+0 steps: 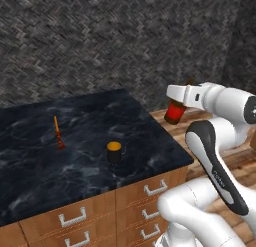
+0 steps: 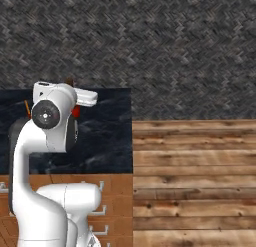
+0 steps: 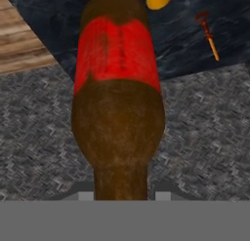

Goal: Open the cabinet directly in front. Then move the beer and the mug to the dining counter with the candle on it.

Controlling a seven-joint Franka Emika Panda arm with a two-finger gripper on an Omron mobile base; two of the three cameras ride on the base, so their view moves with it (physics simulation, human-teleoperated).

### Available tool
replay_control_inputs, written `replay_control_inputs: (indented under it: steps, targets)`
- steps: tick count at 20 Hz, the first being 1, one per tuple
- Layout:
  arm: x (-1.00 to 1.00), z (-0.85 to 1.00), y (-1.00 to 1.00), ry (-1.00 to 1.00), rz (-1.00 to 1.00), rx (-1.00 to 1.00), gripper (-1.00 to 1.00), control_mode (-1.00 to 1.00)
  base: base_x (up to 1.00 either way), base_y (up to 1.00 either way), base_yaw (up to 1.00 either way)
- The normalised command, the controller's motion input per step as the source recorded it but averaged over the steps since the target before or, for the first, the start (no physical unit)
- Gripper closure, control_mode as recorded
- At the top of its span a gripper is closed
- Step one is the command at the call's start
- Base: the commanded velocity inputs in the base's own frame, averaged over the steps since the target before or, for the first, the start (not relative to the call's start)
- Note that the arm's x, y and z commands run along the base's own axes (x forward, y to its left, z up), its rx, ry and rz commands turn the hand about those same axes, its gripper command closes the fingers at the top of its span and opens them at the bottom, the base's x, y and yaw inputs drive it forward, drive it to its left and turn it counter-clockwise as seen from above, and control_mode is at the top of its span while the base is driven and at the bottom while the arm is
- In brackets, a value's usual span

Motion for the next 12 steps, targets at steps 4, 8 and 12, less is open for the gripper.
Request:
replay_control_inputs:
  steps: [4,8,12]
  targets:
    - [0.14,0.00,0.00,0.05,0.09,0.00,1.00,-1.00,0.00,0.00,0.00]
    - [0.00,0.00,-0.12,0.03,0.15,0.00,1.00,-1.00,0.00,0.00,0.00]
    - [0.00,-0.01,-0.18,0.00,0.18,-0.03,1.00,-1.00,0.00,0.00,0.00]
